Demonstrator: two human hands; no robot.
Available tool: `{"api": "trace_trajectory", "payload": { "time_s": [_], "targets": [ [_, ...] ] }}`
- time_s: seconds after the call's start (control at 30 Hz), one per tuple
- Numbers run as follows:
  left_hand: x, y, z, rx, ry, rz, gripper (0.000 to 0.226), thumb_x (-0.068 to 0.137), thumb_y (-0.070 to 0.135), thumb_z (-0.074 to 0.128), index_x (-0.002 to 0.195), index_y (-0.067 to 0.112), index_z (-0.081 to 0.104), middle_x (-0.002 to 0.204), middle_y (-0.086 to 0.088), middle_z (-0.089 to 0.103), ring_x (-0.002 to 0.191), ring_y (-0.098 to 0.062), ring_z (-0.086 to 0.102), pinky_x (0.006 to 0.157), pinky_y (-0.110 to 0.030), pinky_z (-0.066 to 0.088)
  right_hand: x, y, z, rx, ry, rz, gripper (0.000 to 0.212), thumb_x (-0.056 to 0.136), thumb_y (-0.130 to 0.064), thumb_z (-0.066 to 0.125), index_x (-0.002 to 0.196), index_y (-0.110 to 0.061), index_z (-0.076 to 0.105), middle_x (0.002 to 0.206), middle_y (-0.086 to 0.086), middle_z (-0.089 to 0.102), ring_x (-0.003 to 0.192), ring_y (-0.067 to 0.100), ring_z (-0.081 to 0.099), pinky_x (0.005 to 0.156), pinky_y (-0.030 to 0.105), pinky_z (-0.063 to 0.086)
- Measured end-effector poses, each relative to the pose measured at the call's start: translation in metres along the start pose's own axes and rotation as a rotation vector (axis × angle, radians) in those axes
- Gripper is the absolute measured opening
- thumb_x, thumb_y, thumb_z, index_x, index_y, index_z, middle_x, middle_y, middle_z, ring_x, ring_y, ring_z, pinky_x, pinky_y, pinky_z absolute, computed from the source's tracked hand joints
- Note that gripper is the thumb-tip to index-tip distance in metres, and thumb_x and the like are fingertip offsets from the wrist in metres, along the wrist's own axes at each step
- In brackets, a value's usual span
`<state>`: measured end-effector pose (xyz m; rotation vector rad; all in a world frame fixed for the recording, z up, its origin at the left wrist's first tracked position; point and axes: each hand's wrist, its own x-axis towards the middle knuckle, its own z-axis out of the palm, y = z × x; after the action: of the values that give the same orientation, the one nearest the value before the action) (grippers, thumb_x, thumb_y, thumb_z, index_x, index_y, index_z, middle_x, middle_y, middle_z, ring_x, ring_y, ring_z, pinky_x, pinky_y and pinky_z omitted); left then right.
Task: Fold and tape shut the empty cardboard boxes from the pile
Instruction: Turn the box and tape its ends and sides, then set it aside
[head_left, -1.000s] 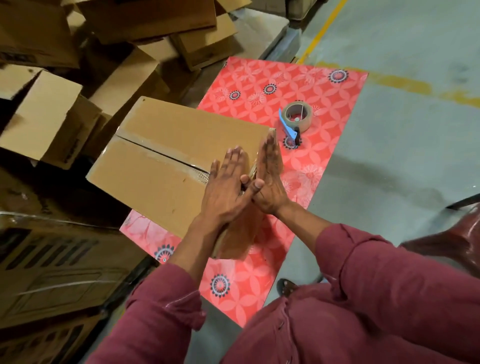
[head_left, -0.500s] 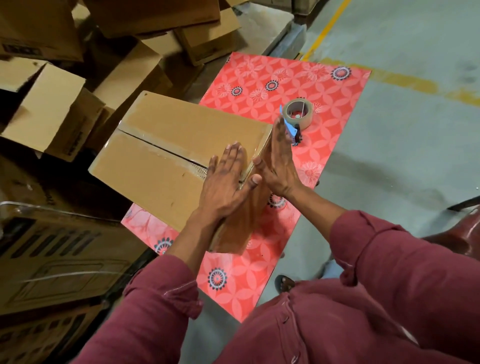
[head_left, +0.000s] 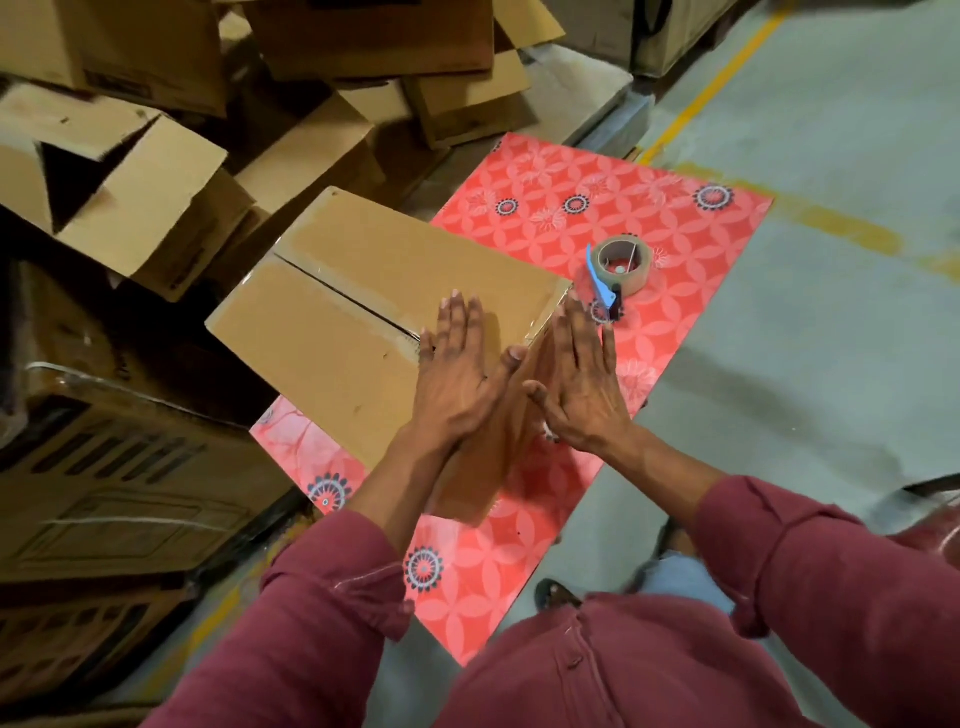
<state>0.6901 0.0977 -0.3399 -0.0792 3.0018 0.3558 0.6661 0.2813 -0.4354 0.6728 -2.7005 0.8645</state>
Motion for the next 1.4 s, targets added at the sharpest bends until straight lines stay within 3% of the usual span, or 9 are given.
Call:
{"api": "trace_trajectory", "payload": {
  "time_s": [0.17, 0.33, 0.47, 0.7, 0.97, 1.1, 1.2, 1.3, 1.4],
  "targets": [
    [-0.016, -0.019, -0.01, -0.011, -0.029, -0.415, 0.11, 0.089, 0.091, 0.011, 0.166, 0.015, -0.002, 0.175, -0.004, -0.011, 0.16, -0.024, -0.013, 0.123, -0.067, -0.005, 0.028, -0.023, -0.011, -0.08, -0.075, -0.085, 0.082, 0.102, -0.069, 0.026, 0.165, -0.016, 0.019, 0.173, 0.008, 0.003, 0.16, 0.026, -0.003, 0.126, 0.06, 0.003],
    [-0.035, -0.044, -0.022, -0.075, -0.015, -0.523, 0.099, 0.093, 0.086, 0.023, 0.166, 0.022, 0.003, 0.174, -0.013, -0.008, 0.158, -0.042, -0.01, 0.12, -0.071, -0.005, 0.026, -0.019, -0.018, -0.082, -0.129, -0.089, 0.078, 0.1, -0.074, 0.022, 0.159, -0.026, 0.036, 0.172, 0.0, 0.016, 0.16, 0.019, 0.0, 0.126, 0.06, 0.004],
    [-0.041, -0.052, -0.026, -0.192, 0.097, -0.601, 0.079, 0.102, 0.055, 0.045, 0.166, 0.023, 0.012, 0.173, -0.02, 0.0, 0.159, -0.042, -0.008, 0.122, -0.07, -0.004, 0.031, -0.031, -0.032, -0.041, -0.176, -0.024, 0.079, 0.096, -0.074, 0.025, 0.156, -0.025, 0.043, 0.17, -0.001, 0.025, 0.16, 0.019, 0.005, 0.125, 0.061, -0.001],
    [-0.048, -0.077, -0.039, -0.466, 0.347, -0.818, 0.083, 0.097, 0.05, 0.064, 0.165, 0.026, 0.02, 0.173, -0.019, 0.004, 0.16, -0.034, -0.004, 0.126, -0.062, 0.007, 0.089, -0.039, -0.05, 0.081, -0.106, -0.113, 0.052, 0.094, -0.057, 0.045, 0.126, -0.025, 0.071, 0.14, -0.001, 0.064, 0.148, 0.031, 0.039, 0.116, 0.061, 0.031],
    [-0.012, -0.103, -0.055, -0.872, 0.535, -1.226, 0.102, 0.075, 0.062, 0.072, 0.158, 0.021, 0.029, 0.156, -0.016, 0.043, 0.141, -0.038, 0.044, 0.112, -0.049, 0.044, 0.242, -0.054, -0.025, 0.242, -0.53, -0.016, 0.058, 0.093, -0.032, 0.072, 0.143, -0.01, 0.054, 0.141, 0.014, 0.061, 0.126, 0.036, 0.059, 0.103, 0.041, 0.046],
    [0.002, -0.123, -0.047, -0.961, 0.594, -1.427, 0.066, 0.071, 0.066, 0.071, 0.124, 0.029, 0.056, 0.118, 0.004, 0.072, 0.108, -0.031, 0.068, 0.094, -0.041, 0.054, 0.282, -0.053, 0.0, 0.331, -0.806, 0.212, 0.047, 0.093, -0.045, 0.071, 0.126, -0.013, 0.061, 0.126, 0.01, 0.071, 0.11, 0.031, 0.068, 0.099, 0.04, 0.052],
    [0.007, -0.124, -0.043, -0.967, 0.641, -1.452, 0.073, 0.06, 0.074, 0.068, 0.122, 0.036, 0.06, 0.109, 0.008, 0.075, 0.103, -0.028, 0.07, 0.096, -0.047, 0.056, 0.287, -0.05, 0.017, 0.42, -0.836, 0.252, 0.044, 0.084, -0.052, 0.075, 0.111, -0.02, 0.062, 0.106, -0.003, 0.074, 0.096, 0.022, 0.069, 0.095, 0.041, 0.054],
    [0.009, -0.091, -0.073, -0.914, 0.702, -1.561, 0.056, 0.078, 0.069, 0.071, 0.116, 0.029, 0.065, 0.105, 0.004, 0.067, 0.101, -0.03, 0.062, 0.087, -0.037, 0.047, 0.284, -0.059, 0.007, 0.462, -0.861, 0.231, 0.042, 0.086, -0.046, 0.078, 0.115, -0.024, 0.057, 0.104, -0.007, 0.068, 0.099, 0.022, 0.065, 0.088, 0.035, 0.048],
    [0.003, -0.067, -0.092, -0.802, 0.774, -1.66, 0.073, 0.078, 0.074, 0.067, 0.125, 0.019, 0.06, 0.118, -0.005, 0.067, 0.108, -0.035, 0.062, 0.087, -0.041, 0.045, 0.277, -0.063, -0.011, 0.443, -0.872, 0.166, 0.048, 0.084, -0.051, 0.076, 0.12, -0.03, 0.051, 0.106, -0.009, 0.066, 0.096, 0.022, 0.063, 0.081, 0.033, 0.043]
  ]
}}
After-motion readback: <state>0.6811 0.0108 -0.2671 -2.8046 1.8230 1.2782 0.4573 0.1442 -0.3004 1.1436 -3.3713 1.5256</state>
